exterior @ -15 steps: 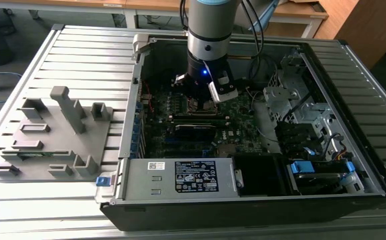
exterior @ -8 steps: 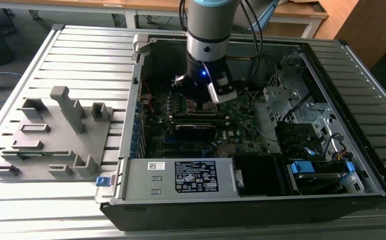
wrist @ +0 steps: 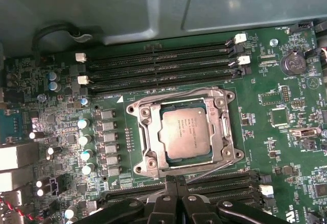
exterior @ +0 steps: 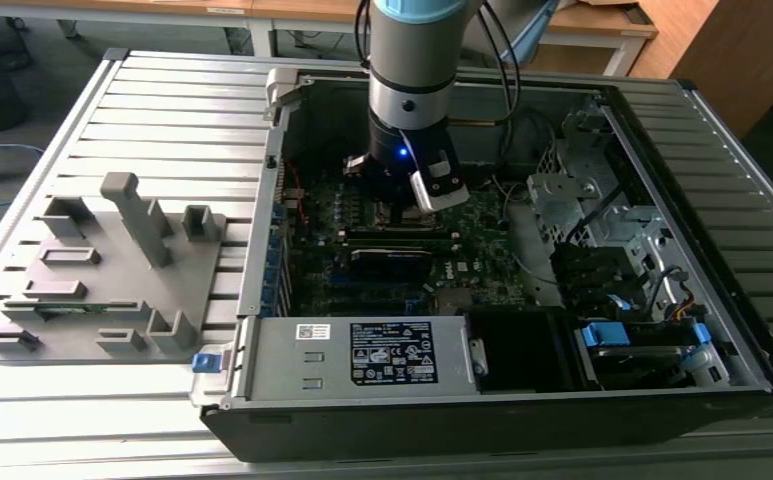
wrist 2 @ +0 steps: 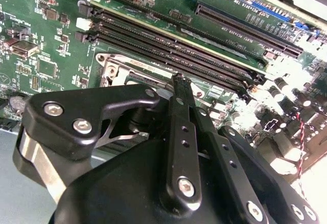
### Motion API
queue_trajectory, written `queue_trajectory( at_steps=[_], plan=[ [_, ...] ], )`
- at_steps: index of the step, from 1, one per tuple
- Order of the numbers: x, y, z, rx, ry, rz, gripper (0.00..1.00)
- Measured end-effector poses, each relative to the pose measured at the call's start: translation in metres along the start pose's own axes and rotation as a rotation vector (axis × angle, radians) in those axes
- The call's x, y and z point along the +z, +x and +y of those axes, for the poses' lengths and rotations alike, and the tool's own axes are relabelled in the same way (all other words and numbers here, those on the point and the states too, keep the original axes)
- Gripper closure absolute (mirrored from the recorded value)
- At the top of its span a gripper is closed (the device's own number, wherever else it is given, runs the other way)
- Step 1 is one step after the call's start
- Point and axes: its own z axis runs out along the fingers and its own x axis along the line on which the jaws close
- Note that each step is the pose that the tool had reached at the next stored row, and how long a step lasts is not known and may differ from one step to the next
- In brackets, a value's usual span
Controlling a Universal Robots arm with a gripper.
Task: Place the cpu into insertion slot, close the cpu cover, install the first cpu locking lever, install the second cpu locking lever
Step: 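Install the second cpu locking lever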
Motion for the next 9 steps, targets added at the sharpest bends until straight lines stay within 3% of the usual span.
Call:
queue_trajectory(
  at_steps=[9],
  plan=[
    [0.0020, 0.0005, -0.0002, 0.000, -0.0002, -0.0001, 0.89]
  ],
)
